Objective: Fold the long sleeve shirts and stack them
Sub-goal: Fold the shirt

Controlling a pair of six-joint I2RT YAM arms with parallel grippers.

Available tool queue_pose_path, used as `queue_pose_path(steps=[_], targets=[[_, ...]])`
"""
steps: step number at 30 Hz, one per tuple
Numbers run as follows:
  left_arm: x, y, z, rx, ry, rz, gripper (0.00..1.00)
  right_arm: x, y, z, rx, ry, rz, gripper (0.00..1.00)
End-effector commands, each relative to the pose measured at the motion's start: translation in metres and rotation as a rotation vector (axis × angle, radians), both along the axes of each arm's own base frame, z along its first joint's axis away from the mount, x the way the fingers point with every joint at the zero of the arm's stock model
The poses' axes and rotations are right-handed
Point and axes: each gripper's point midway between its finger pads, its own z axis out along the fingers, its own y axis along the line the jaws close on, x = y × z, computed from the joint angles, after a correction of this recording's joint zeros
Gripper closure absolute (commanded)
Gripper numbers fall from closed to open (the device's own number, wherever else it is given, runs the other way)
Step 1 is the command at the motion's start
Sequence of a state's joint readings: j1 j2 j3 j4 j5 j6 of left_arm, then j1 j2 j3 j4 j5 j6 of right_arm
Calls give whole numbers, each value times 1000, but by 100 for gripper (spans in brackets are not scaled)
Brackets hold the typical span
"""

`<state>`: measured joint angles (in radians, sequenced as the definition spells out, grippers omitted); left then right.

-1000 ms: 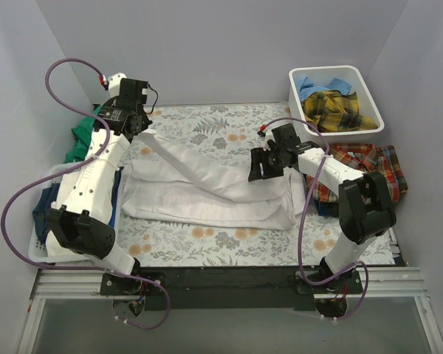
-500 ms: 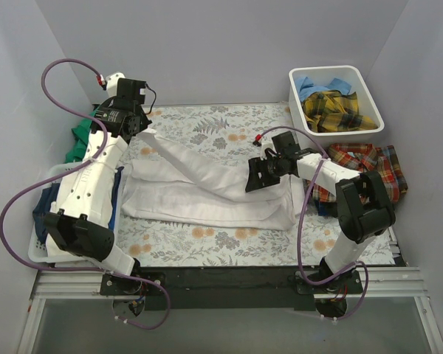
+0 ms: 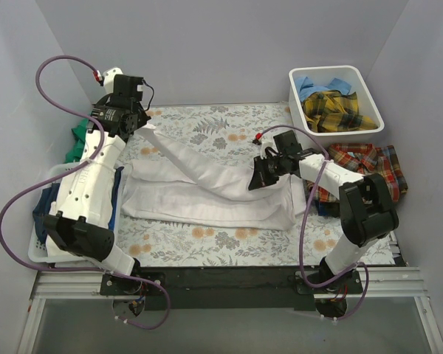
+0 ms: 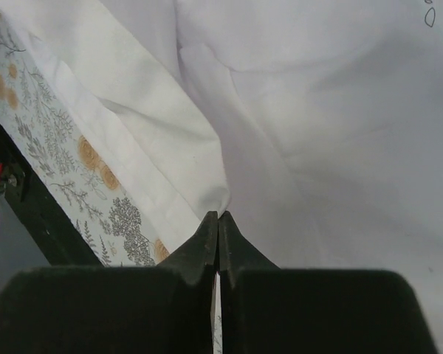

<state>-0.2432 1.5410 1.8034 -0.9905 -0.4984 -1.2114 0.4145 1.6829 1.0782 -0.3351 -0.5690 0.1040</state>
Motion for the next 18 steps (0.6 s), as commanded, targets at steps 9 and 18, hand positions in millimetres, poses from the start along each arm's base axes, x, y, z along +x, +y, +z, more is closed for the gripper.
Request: queue_pose_path(steps=[9,18], targets=[[2,-9,24,-49,-59,-52,100,-26,-15,34,-6,-52,25,99],[9,-22,4,-77,-13,-108,100,-66,-35,19,-61,30,28,79]])
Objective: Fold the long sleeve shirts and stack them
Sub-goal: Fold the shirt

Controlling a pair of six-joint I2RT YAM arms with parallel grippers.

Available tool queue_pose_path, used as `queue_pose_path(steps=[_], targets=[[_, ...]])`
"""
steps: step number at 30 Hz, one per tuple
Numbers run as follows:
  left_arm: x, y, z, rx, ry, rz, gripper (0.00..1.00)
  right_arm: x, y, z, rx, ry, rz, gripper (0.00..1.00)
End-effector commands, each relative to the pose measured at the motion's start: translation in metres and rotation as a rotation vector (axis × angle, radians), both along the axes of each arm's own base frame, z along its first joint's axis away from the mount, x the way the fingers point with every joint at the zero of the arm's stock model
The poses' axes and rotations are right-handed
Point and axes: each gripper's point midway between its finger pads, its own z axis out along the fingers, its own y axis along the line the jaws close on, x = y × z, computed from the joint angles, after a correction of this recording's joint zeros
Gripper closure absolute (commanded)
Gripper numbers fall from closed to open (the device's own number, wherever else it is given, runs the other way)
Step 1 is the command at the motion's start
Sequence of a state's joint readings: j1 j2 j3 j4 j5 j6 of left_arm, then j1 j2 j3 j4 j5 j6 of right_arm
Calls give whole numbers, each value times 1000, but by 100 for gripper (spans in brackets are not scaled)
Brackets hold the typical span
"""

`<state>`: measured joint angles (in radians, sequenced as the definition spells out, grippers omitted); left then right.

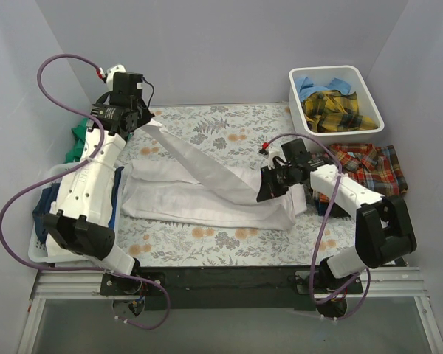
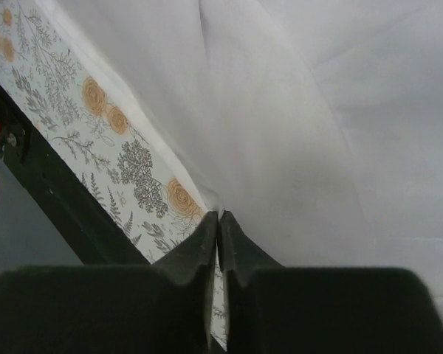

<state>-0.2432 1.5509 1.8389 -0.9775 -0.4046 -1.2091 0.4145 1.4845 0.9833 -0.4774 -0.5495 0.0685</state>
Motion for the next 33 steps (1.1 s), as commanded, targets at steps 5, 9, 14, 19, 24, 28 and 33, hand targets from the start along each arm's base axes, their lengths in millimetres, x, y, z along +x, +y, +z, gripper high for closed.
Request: queue_pose_path(steps=[5,9,14,19,24,28,33], targets=[[1,-16,-28,-42,66,-83,100,-3,-6,15,4,-78,1,37],[-10,-22,-52,-70,123,-102,100,25,5,27,30,-152,-10,34],[-19,-22,-65,-77,147,-105,100,51,20,22,50,-189,25,33],[-16,-23,-63,-76,145,-107,100,56,37,11,74,-156,87,33],[-14,-25,-65,-80,149,-112,100,57,62,15,127,-142,156,34],[-13,-26,-67,-78,154,-114,100,48,78,7,136,-82,207,34],[-11,-23,-67,-71,154,-105,100,35,85,-10,113,-26,236,38]])
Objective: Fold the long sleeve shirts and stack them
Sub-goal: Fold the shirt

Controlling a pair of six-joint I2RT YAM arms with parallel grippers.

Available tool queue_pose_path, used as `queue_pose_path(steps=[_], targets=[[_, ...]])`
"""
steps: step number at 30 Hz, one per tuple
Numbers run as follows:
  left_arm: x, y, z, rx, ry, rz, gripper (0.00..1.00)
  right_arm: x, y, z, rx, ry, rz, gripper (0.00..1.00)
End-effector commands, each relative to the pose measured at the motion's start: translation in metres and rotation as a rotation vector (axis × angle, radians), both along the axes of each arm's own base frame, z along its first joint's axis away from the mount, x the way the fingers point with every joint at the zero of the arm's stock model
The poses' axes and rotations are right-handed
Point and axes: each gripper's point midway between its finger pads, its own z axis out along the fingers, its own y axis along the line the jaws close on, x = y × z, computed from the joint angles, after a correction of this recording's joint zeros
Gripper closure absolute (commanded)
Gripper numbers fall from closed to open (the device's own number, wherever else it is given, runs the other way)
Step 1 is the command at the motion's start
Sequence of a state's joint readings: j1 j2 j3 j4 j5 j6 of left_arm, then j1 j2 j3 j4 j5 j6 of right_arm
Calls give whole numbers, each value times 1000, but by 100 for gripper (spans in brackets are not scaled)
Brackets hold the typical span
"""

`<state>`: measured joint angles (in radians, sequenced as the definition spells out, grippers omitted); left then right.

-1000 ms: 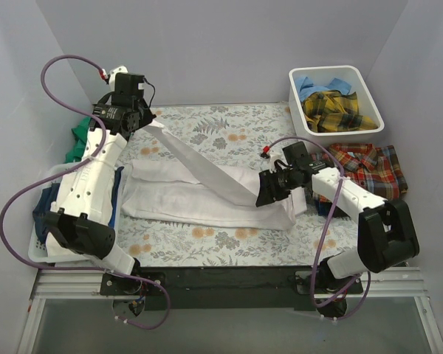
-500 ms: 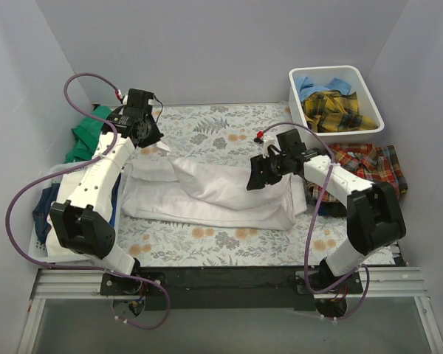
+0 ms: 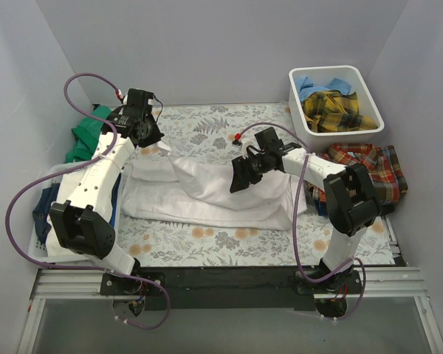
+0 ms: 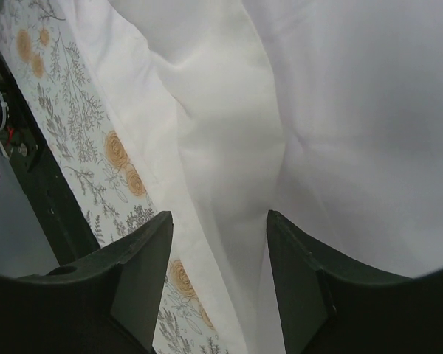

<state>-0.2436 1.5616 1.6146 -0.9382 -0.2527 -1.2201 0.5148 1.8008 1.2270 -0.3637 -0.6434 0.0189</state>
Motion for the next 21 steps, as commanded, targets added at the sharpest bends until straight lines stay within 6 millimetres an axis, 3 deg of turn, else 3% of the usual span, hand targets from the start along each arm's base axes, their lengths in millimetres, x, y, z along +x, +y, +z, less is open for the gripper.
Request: queue_pose_path(steps=[1,6,12,16,21], targets=[[2,2,22,-8,-58,6,100,-7,10,-1,11,14,48,39],[2,5,26,7,-69,14,100,-13,1,-17,-53,30,26,39],[0,8,27,22,-69,15,100,7,-8,-8,-112,-76,-42,35],[0,8,29,23,-73,13,100,16,-11,-14,-150,-84,-87,34],[0,9,29,27,-74,13,100,7,0,-15,-97,-28,-40,39]])
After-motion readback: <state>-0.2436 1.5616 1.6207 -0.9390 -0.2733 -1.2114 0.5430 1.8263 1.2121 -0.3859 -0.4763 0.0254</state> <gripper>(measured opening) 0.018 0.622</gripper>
